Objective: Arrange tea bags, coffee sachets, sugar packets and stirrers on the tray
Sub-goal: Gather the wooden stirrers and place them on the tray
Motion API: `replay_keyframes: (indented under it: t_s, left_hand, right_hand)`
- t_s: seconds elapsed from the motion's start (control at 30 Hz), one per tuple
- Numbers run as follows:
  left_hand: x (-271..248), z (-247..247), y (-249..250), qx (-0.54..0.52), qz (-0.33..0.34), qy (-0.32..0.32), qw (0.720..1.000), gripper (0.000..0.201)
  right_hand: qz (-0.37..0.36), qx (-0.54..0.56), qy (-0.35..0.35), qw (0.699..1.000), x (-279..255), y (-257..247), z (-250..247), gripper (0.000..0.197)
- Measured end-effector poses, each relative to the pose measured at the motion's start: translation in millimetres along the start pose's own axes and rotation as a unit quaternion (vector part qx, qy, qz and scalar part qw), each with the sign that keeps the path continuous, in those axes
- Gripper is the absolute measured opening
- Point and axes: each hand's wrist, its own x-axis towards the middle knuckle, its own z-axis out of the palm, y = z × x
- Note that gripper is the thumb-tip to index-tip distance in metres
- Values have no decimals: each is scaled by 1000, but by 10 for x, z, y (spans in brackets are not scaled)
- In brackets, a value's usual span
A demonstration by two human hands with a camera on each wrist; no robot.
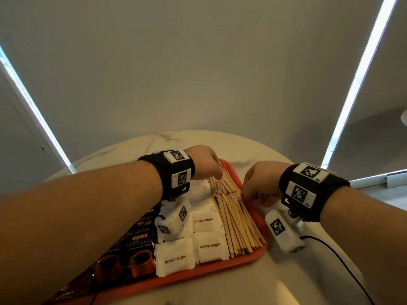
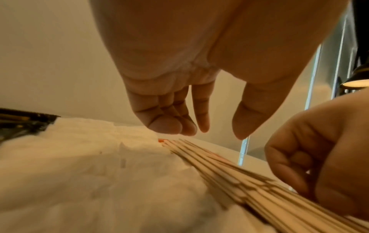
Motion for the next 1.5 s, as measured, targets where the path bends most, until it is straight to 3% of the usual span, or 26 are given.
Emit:
replay_keyframes:
  t_s: [0.23,0.4,0.57,0.67,0.87,1.0,1.07,1.17,1.3,1.5]
  left_hand:
    - [-456,116,-22,15,6,-28,999,28]
    - [-884,145,-104,3,13,-4,1000,27]
    - [-1394,109,-297,6,11,10,1000,19]
    - [-1687,82,-486,5,-12,17,1000,15]
    - [-2203,151,-929,-59,-84,37,994,12]
    - [-2429,157,-1140,-32,-117,55,991,16]
    - [-2478,165,-1197,2,-129,61,990,16]
    - [-2481,204,-1211,37,-132,70,988,15]
    - [-2452,249,-1166,89,-130,74,985,12]
    - [-2241,166,-1205,134,-146,50,979,17]
  right_hand:
    - [-26,-48,-2,999,-285,110,101,20]
    - [-43,7,69,997,-386,120,218,16]
    - [-59,-15,101,993,-333,-43,267,21]
    - [-56,-43,117,991,-232,-101,284,24]
    - [-23,0,105,994,-257,-87,336,17]
    - [11,126,79,989,-310,23,310,17]
    - [33,128,69,989,-352,81,324,18]
    - [34,106,66,992,-361,115,385,32]
    - [16,-47,92,995,-497,122,446,11]
    - [8,-196,110,974,-345,-20,534,12]
